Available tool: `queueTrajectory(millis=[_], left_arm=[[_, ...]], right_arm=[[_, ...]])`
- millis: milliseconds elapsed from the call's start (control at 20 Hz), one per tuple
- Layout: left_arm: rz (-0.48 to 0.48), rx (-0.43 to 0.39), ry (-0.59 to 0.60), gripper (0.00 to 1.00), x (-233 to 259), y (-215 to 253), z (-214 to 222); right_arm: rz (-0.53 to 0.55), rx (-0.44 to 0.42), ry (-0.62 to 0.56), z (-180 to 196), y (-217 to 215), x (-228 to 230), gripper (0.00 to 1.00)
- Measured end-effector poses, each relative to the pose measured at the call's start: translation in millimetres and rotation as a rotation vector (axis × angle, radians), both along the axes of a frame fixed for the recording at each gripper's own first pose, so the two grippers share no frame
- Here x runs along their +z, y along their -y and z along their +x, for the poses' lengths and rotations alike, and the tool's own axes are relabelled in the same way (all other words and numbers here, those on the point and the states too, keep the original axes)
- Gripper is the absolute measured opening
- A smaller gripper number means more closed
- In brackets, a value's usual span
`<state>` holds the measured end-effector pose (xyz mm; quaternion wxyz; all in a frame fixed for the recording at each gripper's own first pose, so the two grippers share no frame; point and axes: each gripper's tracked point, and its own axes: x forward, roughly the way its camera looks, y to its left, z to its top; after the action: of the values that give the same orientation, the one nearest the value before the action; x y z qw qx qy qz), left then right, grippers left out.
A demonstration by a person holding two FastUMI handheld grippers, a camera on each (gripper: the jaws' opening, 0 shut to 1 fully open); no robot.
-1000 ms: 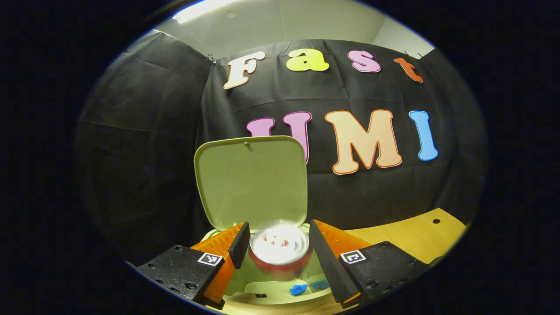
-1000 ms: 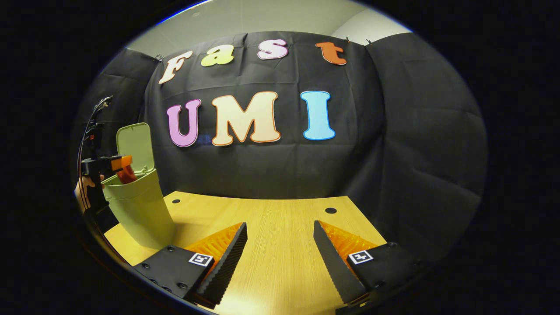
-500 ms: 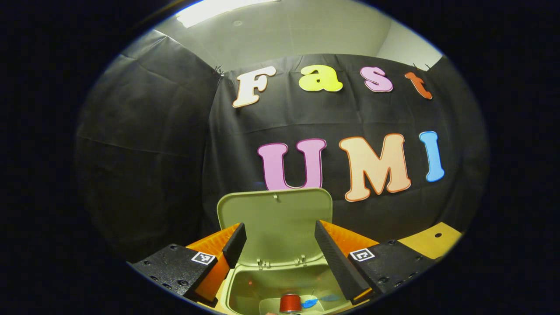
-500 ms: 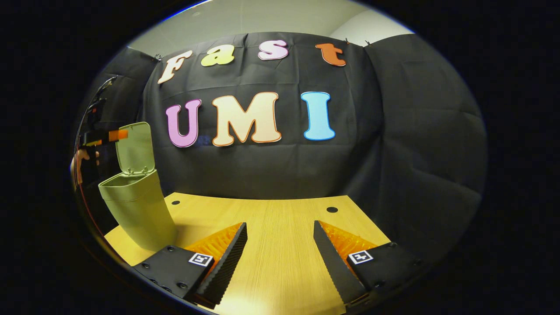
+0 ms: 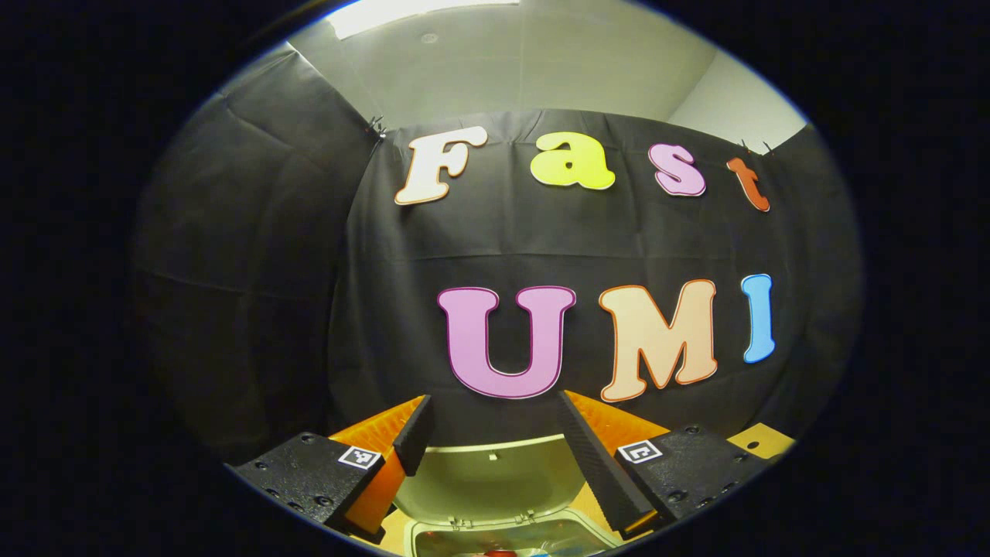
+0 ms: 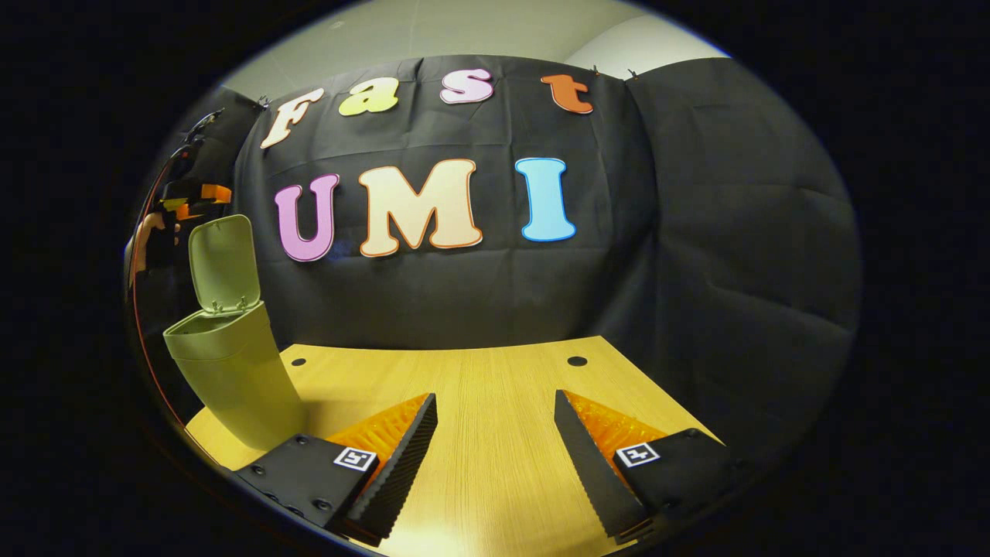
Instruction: Press the lid of the desktop garbage bin to open it, pick up the crumpled paper on the desktop and throw it into the bin, then pick up the pop can on the desktop and drop it into the bin, and finally close the garbage bin lid.
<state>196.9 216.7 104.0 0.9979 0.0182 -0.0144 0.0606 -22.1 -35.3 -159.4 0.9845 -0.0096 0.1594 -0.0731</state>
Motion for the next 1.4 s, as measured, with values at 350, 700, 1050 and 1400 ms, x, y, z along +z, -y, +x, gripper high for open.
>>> queueTrajectory(millis=[350, 700, 1050, 1400], left_arm=[[-0.010, 0.014, -0.118, 0.99, -28.9, -9.4, 11.0], [-0.022, 0.025, -0.122, 0.96, -35.0, 6.0, -27.0], [-0.023, 0.037, -0.148, 0.96, -60.3, 23.7, -71.2], [-0.043, 0.035, -0.273, 0.95, -134.8, 37.1, -101.1]], right_arm=[[0.002, -0.007, -0.026, -7.2, 1.0, -6.7, 0.96], [0.010, 0.065, -0.028, -2.7, 0.2, -2.0, 0.96], [0.032, 0.157, -0.026, 13.7, -7.2, 2.8, 0.95], [0.028, 0.228, -0.050, 17.4, -17.8, -4.6, 0.94]])
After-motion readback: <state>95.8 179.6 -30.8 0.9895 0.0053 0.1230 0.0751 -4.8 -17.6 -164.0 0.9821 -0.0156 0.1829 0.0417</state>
